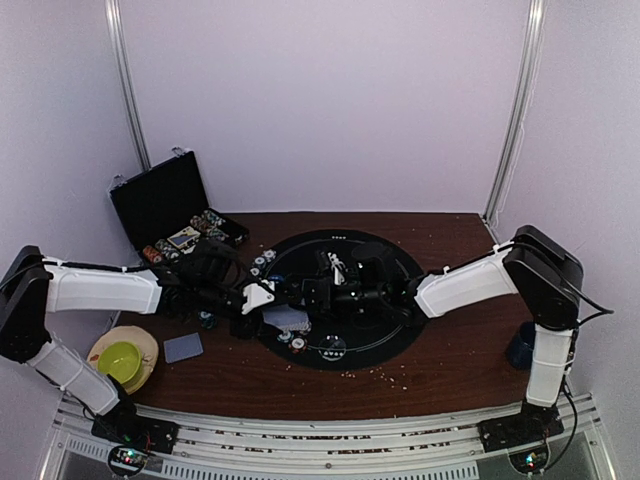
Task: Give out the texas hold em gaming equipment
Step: Pass from the right arm to the left, then pass from the left arm to the right
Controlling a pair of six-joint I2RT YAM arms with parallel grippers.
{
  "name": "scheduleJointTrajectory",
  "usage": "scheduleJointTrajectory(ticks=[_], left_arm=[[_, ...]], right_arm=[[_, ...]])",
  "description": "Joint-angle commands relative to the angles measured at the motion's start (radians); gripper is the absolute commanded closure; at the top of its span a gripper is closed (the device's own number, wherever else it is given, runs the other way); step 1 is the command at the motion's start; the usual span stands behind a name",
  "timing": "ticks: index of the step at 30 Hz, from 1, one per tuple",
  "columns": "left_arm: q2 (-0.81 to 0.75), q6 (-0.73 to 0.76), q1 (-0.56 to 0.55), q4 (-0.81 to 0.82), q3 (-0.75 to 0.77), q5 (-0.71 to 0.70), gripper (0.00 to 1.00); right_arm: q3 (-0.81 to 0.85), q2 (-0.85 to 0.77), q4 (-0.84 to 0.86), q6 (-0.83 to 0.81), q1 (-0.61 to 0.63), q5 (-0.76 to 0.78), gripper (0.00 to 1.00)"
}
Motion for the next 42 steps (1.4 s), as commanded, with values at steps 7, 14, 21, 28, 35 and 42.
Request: scheduleJointTrajectory(ticks=[7,14,21,28,35,42], left_arm=[[-0.02,-0.037,0.024,0.123,-0.03,0.002,0.46],[-0.027,-0.043,0.03,0.139,-0.04,0.023,0.46],[-0.036,-0.028,0.03,0.144,-0.054,0.044,0.45],[-0.02,-0.021,0.03,0.139,-0.048,0.045,0.32],[-0.001,-0.033,0.03,0.146,-0.04,0.03,0.02],[0.005,-0.029,0.03,0.133,-0.034,0.042,0.05]], right_arm=[[-0.001,0.021,0.028,0.01,0.01,-0.035,0.64],[0.017,0.034,0.031,0.0,0.032,-0.066,0.65],[0.017,0.077,0.157,0.093,0.038,-0.132,0.8],[-0.018,0.078,0.286,0.175,0.036,-0.146,1.0],[-0.046,0.116,0.478,0.304,0.036,-0.167,1.0],[-0.038,0.119,0.402,0.253,0.037,-0.122,1.0]])
